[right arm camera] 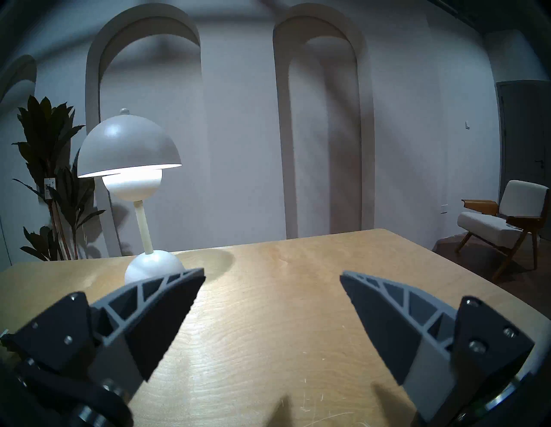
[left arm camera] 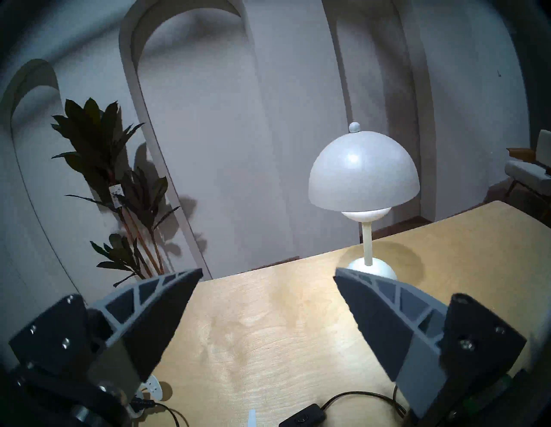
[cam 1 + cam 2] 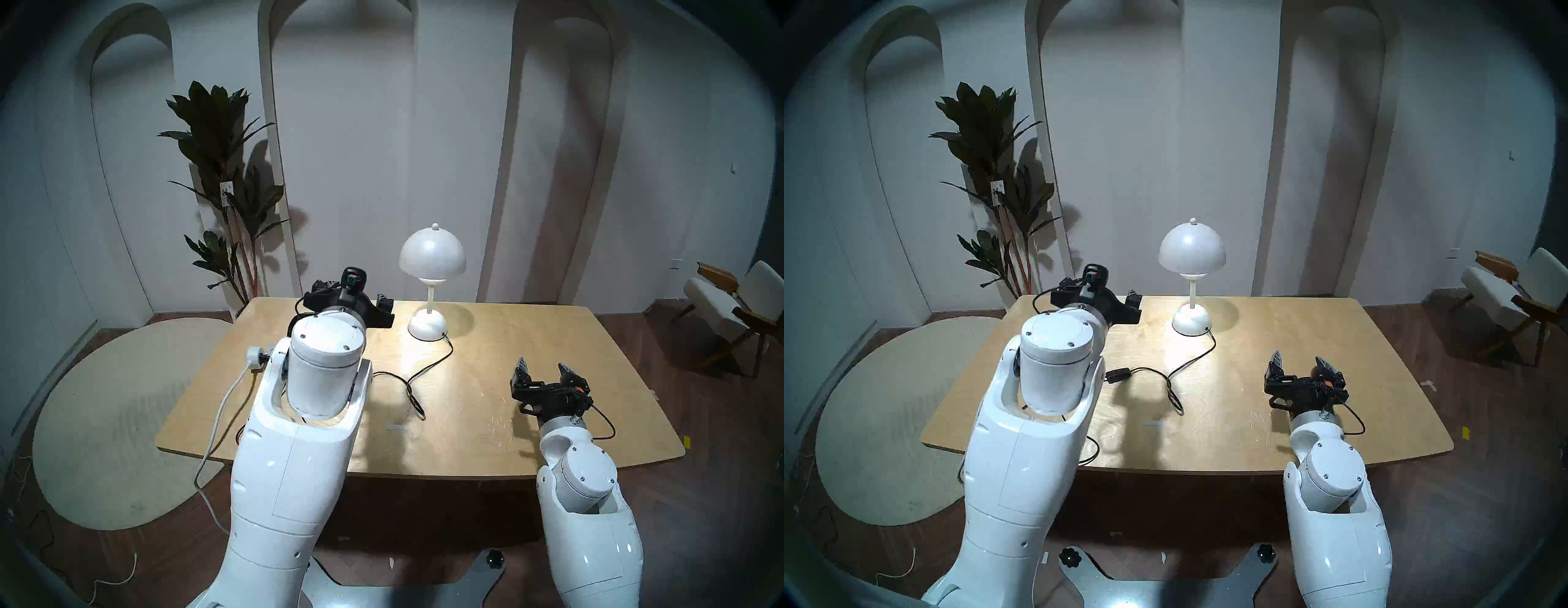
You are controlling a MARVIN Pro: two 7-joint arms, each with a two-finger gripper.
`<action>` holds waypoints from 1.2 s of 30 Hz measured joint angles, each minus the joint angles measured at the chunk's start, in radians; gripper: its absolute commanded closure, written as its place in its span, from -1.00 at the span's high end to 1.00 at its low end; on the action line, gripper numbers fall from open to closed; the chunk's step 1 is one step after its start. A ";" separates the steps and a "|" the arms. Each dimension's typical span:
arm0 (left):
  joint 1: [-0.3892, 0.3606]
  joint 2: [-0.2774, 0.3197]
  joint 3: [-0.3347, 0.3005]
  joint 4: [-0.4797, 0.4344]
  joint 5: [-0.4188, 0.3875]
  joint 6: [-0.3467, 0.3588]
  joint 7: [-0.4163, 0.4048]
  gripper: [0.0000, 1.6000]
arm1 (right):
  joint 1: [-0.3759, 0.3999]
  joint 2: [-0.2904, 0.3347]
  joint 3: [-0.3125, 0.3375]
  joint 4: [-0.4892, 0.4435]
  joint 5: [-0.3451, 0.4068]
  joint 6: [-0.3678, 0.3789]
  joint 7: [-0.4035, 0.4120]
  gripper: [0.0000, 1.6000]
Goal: Turn on the table lamp by pressing the switch
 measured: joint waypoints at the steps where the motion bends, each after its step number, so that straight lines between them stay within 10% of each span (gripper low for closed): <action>1: 0.012 0.004 0.007 -0.005 -0.010 -0.015 0.018 1.00 | 0.000 0.000 0.000 0.000 0.000 0.000 0.000 1.00; 18: 0.050 0.035 0.102 0.045 -0.180 -0.240 0.304 1.00 | -0.001 -0.003 0.000 -0.004 0.000 0.000 -0.003 1.00; 36: 0.052 0.040 0.127 0.063 -0.256 -0.271 0.355 1.00 | -0.002 -0.005 0.000 -0.005 0.000 0.000 -0.003 1.00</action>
